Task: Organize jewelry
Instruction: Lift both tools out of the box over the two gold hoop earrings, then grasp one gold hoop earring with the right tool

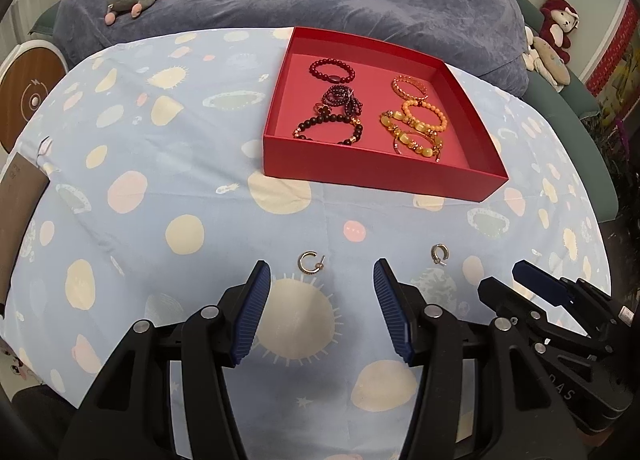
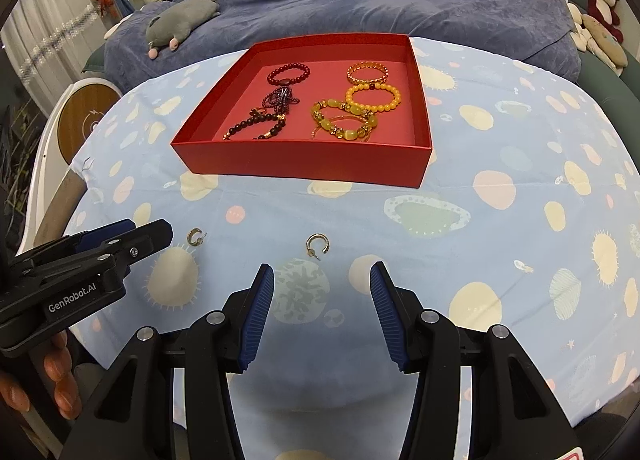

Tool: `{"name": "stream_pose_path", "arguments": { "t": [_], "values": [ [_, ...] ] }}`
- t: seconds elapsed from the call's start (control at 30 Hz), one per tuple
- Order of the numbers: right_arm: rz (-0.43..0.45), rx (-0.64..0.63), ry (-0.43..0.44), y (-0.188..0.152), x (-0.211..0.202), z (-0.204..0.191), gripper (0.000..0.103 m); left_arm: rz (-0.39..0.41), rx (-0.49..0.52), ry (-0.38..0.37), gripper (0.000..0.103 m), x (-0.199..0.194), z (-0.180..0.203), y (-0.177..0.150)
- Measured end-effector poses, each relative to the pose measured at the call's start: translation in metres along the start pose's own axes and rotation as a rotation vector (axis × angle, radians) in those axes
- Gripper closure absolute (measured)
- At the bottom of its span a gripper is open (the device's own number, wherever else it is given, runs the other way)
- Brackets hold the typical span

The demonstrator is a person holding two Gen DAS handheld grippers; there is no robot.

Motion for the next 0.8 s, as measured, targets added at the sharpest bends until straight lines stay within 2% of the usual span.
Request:
{"name": "stream_pose_path", "arguments": {
  "t": [0.33,0.8],
  "values": [
    [-0.031,-0.012,0.002,0.005,0.021,-0.007,0.054,-0.024,-0.011,0.015,0.052,0.011,-0.009,-0.004],
    [-0.058,-0.039,-0.020,0.023,0.050,-0.011,0.066,-0.055,-0.025,0.006,0.052,0.028,-0.014,-0.002]
  ]
}}
Point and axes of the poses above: each gripper's, at about its wrist camera, not at the fingertips, and x roughly the way its jaws point, z to its right, y to its top, the point moved 7 cm from there along x, roughly the way its jaws point, and after that the axes turned 12 degrees about -z, right-handed, at the moved point
